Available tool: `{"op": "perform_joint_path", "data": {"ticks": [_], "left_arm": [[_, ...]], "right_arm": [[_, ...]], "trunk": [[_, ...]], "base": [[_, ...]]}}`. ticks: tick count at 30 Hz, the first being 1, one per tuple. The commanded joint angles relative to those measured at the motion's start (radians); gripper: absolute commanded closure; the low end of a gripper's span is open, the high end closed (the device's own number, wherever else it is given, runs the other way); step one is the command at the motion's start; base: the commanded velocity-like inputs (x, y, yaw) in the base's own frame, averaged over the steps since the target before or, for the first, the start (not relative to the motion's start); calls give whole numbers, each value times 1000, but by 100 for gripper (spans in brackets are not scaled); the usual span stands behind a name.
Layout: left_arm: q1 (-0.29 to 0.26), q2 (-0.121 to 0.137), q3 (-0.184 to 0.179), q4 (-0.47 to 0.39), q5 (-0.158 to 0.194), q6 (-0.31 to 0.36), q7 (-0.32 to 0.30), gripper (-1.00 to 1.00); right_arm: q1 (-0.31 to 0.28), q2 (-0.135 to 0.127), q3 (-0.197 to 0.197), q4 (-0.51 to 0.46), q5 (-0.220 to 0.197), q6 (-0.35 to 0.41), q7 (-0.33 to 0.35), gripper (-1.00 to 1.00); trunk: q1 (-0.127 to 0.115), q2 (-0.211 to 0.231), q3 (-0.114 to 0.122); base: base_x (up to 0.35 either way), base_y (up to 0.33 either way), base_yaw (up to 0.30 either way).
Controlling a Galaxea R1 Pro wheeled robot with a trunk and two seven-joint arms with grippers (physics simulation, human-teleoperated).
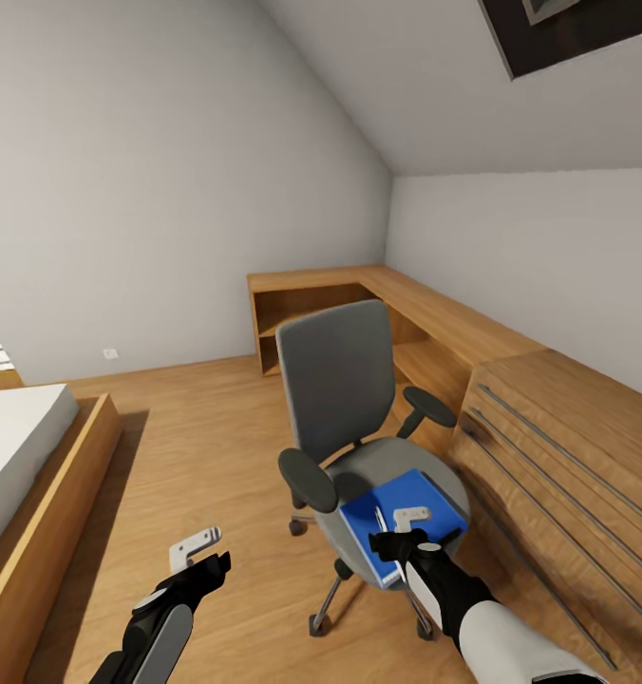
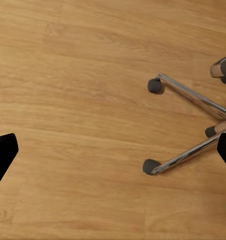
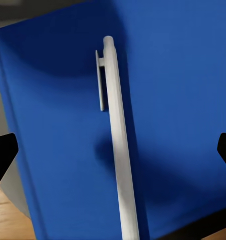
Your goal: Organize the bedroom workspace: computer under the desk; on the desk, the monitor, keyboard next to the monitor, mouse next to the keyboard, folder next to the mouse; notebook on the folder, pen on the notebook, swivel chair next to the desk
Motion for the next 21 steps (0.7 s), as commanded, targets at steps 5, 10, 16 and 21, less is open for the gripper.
{"op": "perform_joint_path", "data": {"ticks": [5, 10, 16, 21], "left_arm": [[-1, 1, -3, -1, 9, 1, 9, -100], [-1, 1, -3, -1, 9, 1, 9, -100], [-1, 1, -3, -1, 10, 1, 8, -100], [-2, 1, -3, -1, 10, 1, 9, -100]], "right_arm": [[0, 0, 5, -2, 0, 7, -2, -100], [0, 0, 5, -2, 0, 7, -2, -100], [0, 0, 5, -2, 0, 7, -2, -100], [0, 0, 5, -2, 1, 7, -3, -100]], "trunk": [[19, -36, -17], [35, -64, -29], [35, -64, -29], [35, -64, -29]], "base": [[0, 0, 0], [0, 0, 0], [0, 0, 0], [0, 0, 0]]}}
